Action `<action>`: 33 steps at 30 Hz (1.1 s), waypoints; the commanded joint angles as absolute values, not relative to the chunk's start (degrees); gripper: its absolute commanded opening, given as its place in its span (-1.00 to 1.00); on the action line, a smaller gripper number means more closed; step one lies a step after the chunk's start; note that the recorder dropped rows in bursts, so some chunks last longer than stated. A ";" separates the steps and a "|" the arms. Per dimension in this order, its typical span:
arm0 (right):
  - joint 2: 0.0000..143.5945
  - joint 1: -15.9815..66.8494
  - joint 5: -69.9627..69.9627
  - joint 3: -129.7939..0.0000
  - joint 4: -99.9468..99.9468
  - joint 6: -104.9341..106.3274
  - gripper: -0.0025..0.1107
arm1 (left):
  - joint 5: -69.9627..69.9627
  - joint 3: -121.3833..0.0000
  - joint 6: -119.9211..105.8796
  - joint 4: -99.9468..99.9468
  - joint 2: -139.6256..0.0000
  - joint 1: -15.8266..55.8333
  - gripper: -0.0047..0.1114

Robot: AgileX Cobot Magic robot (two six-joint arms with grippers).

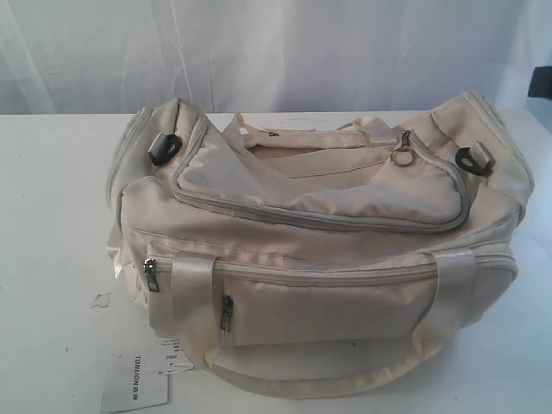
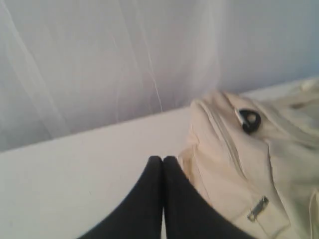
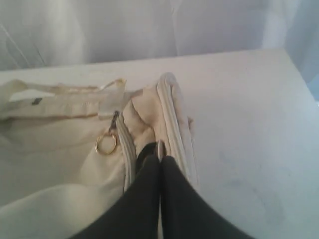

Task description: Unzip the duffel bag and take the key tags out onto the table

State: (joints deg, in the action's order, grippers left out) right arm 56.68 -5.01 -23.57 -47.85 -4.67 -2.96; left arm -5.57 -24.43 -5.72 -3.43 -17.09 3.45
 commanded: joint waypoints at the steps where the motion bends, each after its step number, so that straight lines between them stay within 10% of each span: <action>1: 62.14 -5.10 -33.60 -53.17 -8.79 5.79 -0.96 | -14.04 -30.74 -7.69 -3.54 -29.57 5.83 -0.92; 15: 66.76 0.51 -35.08 -55.21 -11.48 13.27 -0.96 | -31.27 -48.23 -25.08 -18.34 -66.57 21.88 -0.92; 33: 79.92 0.51 -29.43 -64.85 8.93 -0.39 -0.83 | -52.29 -62.12 -36.24 -33.75 -79.34 22.40 -0.92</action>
